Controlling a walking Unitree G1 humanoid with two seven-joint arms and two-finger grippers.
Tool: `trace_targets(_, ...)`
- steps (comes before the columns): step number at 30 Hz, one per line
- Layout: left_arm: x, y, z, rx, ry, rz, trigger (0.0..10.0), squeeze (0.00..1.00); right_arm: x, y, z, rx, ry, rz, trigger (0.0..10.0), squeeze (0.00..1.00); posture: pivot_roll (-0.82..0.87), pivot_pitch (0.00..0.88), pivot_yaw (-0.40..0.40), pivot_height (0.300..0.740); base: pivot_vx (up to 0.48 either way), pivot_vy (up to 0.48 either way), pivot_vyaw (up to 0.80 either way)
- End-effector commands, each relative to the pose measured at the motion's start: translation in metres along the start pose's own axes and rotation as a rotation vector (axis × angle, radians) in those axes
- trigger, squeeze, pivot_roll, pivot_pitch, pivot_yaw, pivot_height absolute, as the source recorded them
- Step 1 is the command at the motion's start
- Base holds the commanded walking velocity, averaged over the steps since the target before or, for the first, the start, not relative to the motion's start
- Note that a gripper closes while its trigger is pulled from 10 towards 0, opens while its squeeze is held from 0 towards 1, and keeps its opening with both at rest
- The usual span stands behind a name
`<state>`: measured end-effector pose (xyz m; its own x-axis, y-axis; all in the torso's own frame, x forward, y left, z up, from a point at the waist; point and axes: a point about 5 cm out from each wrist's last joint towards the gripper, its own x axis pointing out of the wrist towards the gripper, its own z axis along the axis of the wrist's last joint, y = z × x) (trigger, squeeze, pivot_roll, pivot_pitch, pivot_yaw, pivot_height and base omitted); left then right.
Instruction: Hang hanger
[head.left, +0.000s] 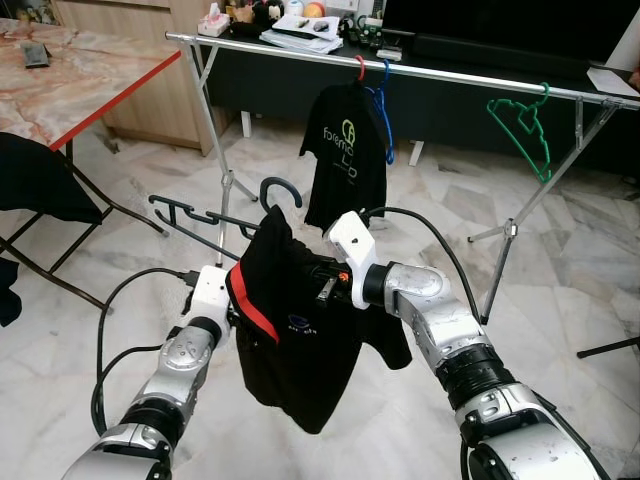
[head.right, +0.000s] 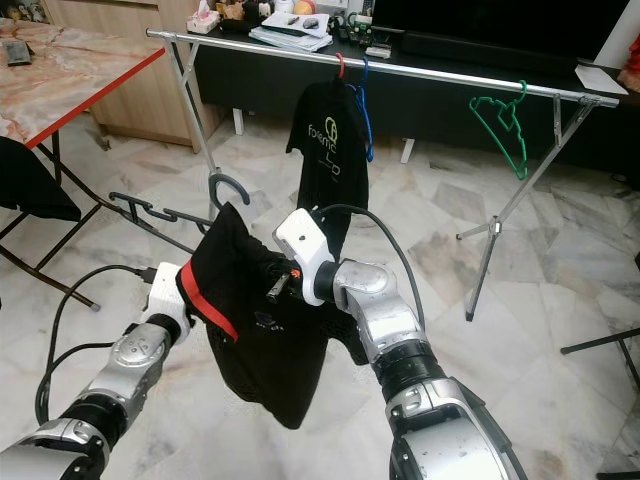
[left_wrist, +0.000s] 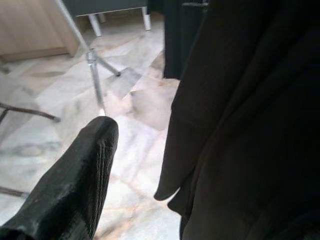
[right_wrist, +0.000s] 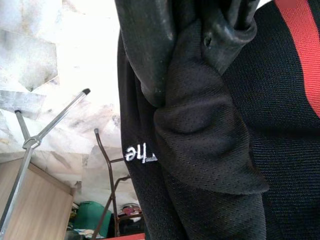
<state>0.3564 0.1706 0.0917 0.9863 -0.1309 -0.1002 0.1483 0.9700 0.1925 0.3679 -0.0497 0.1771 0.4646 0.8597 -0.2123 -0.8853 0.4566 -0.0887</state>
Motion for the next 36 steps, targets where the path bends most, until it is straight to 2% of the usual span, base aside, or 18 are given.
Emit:
trace_targets(1, -0.002, -0.001, -0.002, -0.017, -0.008, -0.014, 0.0, 0.0, 0.001, 0.0, 0.009, -0.027, -0.021, 0.0, 0.0, 0.0, -0.04, 0.12, -0.073, 0.74, 0.0, 0.0, 0.0)
trace_targets(11, -0.003, -0.007, -0.007, -0.01, 0.017, -0.049, 0.0, 0.0, 0.001, 0.0, 0.011, -0.02, -0.029, -0.002, 0.0, 0.0, -0.04, 0.122, -0.074, 0.74, 0.0, 0.0, 0.0)
trace_targets(28, -0.007, 0.004, -0.018, -0.05, 0.074, 0.055, 0.0, 0.0, -0.005, 0.001, 0.004, -0.004, -0.022, -0.011, 0.0, 0.0, -0.05, 0.126, -0.07, 0.74, 0.0, 0.0, 0.0)
trace_targets(36, -0.009, 0.005, -0.02, -0.083, 0.074, 0.056, 0.0, 0.0, -0.009, 0.001, -0.002, 0.008, -0.011, -0.02, 0.0, 0.0, -0.05, 0.124, -0.068, 0.74, 0.0, 0.0, 0.0)
